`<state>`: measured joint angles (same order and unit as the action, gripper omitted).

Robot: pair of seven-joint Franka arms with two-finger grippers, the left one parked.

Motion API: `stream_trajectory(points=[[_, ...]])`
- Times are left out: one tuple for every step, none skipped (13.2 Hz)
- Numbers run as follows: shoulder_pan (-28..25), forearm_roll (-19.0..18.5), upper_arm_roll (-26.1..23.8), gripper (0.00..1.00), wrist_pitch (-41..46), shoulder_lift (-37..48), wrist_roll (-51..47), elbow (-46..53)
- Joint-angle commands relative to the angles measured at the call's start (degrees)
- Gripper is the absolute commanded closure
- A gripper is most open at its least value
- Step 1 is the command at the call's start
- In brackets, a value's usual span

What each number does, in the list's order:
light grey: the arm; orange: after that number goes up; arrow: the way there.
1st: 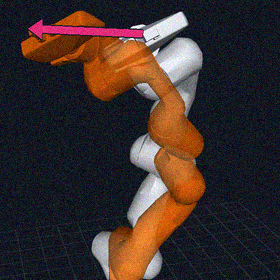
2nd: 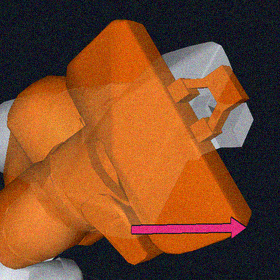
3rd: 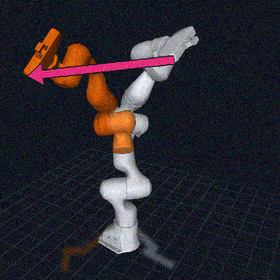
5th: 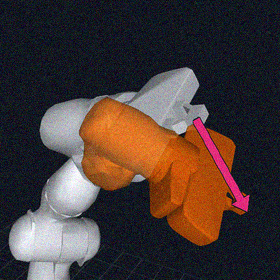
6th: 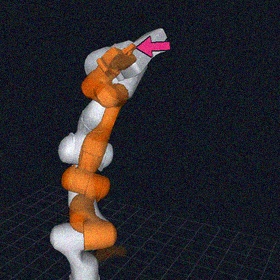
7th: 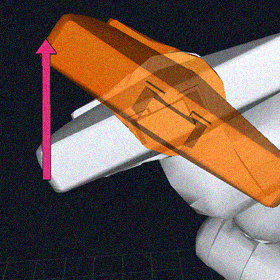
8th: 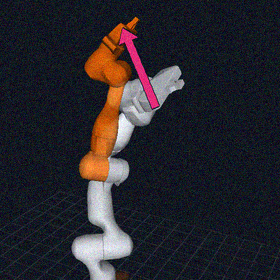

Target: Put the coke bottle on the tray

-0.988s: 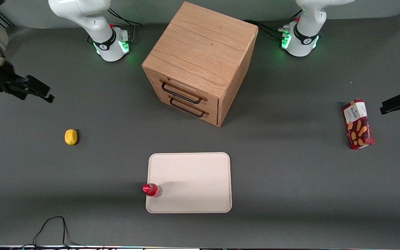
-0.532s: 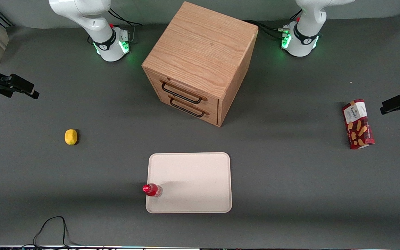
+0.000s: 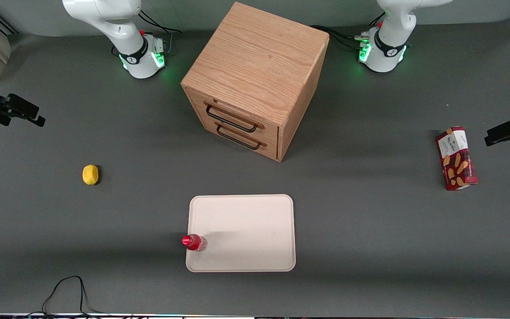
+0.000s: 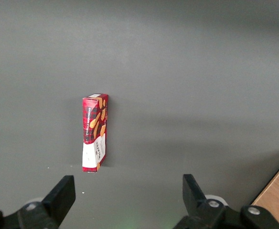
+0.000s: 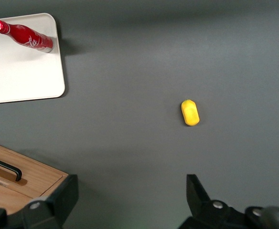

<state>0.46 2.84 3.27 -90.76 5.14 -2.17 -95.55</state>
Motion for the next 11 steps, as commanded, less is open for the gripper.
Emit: stream_trajectory(points=[[1.04, -0.99, -1.51, 0.0, 1.1, -0.73, 1.12, 0.54], [0.86, -1.08, -1.34, 0.0, 1.72, -1.18, 1.12, 2.55], [0.07, -1.08, -1.16, 0.0, 1.9, -1.62, 1.12, 3.0], [-0.63, -1.6, -0.73, 0.0, 1.82, -1.28, 0.95, 2.66], [-0.98, -1.7, -0.55, 0.0, 1.64, -1.1, 0.86, 2.31], [-1.16, -1.78, -0.46, 0.0, 1.47, -1.01, 0.86, 2.13], [-1.34, -1.78, -0.28, 0.0, 1.47, -0.57, 0.86, 1.78], [-1.77, -1.78, -0.02, 0.0, 1.38, -0.31, 0.86, 1.25], [-1.87, -1.78, 0.07, 0.0, 1.38, -0.22, 0.86, 0.99], [-1.87, -1.78, 0.07, 0.0, 1.38, -0.3, 0.86, 0.98], [-1.87, -1.78, 0.07, 0.0, 1.38, -0.39, 0.86, 0.98]])
